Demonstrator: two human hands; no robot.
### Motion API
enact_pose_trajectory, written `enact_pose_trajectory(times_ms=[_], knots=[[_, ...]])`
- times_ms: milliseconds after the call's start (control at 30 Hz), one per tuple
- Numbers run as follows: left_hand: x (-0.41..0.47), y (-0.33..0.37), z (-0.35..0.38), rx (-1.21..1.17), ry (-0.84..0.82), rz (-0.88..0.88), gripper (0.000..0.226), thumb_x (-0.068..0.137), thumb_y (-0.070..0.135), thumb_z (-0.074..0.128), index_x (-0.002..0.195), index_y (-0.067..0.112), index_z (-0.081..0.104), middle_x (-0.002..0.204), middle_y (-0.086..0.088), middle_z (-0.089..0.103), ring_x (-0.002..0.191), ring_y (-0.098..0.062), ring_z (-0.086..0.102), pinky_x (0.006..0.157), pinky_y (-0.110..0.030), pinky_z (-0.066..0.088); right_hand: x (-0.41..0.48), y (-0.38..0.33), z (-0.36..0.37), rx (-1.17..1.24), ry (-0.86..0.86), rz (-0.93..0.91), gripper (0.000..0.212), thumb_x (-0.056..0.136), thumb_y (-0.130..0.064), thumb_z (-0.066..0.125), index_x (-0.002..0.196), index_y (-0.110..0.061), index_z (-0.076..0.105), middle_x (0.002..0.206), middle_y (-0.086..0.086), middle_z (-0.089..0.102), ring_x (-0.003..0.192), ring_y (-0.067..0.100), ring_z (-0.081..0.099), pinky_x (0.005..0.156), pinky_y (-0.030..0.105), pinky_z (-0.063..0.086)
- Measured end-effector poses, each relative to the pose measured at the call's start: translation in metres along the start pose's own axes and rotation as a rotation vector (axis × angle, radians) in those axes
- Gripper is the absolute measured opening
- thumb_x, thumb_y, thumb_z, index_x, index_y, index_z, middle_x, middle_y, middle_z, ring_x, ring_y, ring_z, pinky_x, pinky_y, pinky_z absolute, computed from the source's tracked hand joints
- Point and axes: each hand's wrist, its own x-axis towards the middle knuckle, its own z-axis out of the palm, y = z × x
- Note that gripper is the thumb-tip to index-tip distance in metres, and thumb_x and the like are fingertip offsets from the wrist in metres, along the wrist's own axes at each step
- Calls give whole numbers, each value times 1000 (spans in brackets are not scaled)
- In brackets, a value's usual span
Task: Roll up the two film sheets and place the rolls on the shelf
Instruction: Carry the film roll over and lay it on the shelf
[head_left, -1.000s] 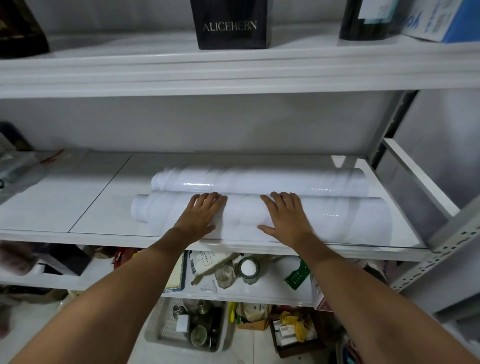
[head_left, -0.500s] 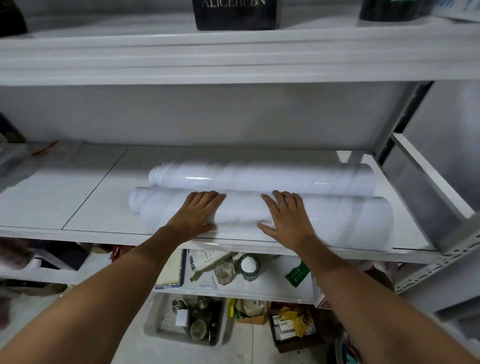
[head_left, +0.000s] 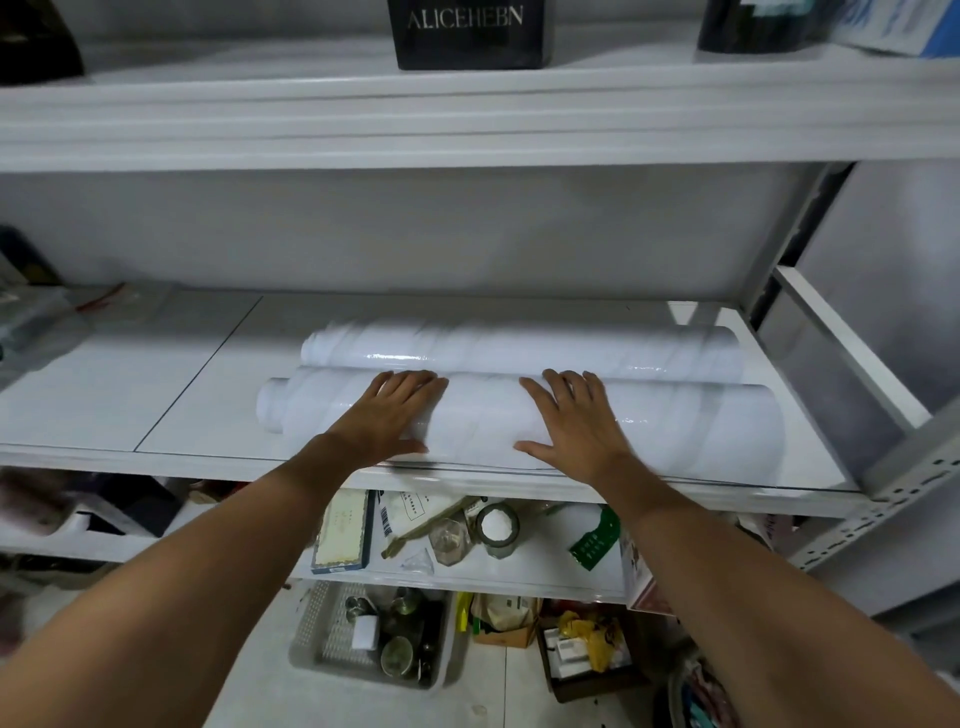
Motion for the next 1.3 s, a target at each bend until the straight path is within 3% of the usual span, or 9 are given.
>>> enact_pose_trajectory(times_ms=[333,700,1000,1100,1200,1300], knots=[[-15,14,10,-11,-7,-25,96,62,35,81,138,13,27,137,-14,43,124,-32,40,104,-44,30,-14,-9,2,1,-5,-2,80,75,-66,55,134,-12,45,125,18,53,107,37,51,99,51,36],[-24,23,-1,58,-41,-31,106,59,41,82,142,13,21,144,-17,36,130,-35,35,105,-48,30,-22,-9,-9,10,-18,-2,92,68,-70,61,139,-16,39,141,21,41,123,40,43,105,57,30],[-26,30,-6,87,-54,-151,105,59,27,84,140,18,17,142,-23,36,128,-40,37,102,-50,35,-21,-14,-9,-23,18,-4,83,68,-59,66,134,-13,45,120,18,56,104,37,53,98,52,37],[-20,29,-7,141,-60,-174,110,52,31,87,138,14,20,131,-19,49,114,-37,50,91,-46,44,-14,-16,-11,-51,24,19,83,64,-56,70,132,-13,46,113,16,58,97,35,55,94,50,40],[-13,26,-4,270,-69,-201,106,44,37,88,133,7,38,110,-13,60,96,-32,57,79,-42,48,-8,-19,-9,-98,21,41,85,62,-55,72,132,-14,47,112,13,59,94,33,55,91,49,41],[-7,23,-1,342,-66,-242,96,43,37,87,125,8,46,101,-12,60,91,-31,57,80,-44,46,-2,-21,-4,-130,42,64,80,65,-52,71,131,-15,47,110,12,59,93,32,55,92,49,41]])
